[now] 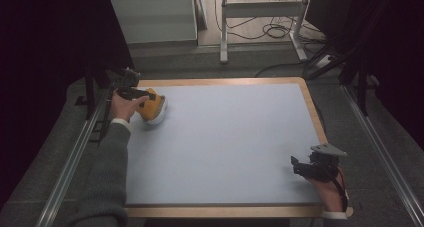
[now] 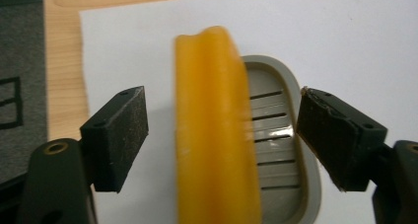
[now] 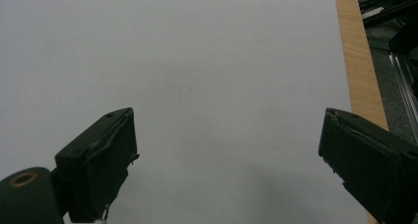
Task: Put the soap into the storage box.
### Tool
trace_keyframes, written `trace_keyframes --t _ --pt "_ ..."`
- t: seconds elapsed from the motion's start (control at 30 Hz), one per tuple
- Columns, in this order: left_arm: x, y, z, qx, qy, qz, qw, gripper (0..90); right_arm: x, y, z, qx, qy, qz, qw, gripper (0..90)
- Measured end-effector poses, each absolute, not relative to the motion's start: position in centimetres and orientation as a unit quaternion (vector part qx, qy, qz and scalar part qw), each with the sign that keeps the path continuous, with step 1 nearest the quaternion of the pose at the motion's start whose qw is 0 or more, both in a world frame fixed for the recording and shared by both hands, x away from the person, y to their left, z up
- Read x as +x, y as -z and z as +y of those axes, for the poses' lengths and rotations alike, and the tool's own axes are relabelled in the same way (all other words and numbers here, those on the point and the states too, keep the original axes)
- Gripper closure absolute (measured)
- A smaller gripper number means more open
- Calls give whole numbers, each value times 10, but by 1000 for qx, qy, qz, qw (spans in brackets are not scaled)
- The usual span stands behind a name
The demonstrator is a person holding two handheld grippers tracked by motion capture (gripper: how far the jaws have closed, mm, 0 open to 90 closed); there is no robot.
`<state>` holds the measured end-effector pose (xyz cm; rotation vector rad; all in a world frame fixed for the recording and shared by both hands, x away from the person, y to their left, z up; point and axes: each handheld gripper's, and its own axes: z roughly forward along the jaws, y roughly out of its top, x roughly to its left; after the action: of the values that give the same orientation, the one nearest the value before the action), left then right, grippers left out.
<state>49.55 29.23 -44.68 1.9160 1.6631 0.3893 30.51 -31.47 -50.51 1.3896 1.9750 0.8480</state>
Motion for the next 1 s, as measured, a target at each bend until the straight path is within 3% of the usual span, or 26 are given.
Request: trace_keyframes --t 0.4,1.0 --pt "464 431 278 739 -120 566 347 195 306 504 -314 520 -318 739 287 77" --pt "392 458 260 762 -118 505 389 209 305 503 -312 517 -322 740 287 77"
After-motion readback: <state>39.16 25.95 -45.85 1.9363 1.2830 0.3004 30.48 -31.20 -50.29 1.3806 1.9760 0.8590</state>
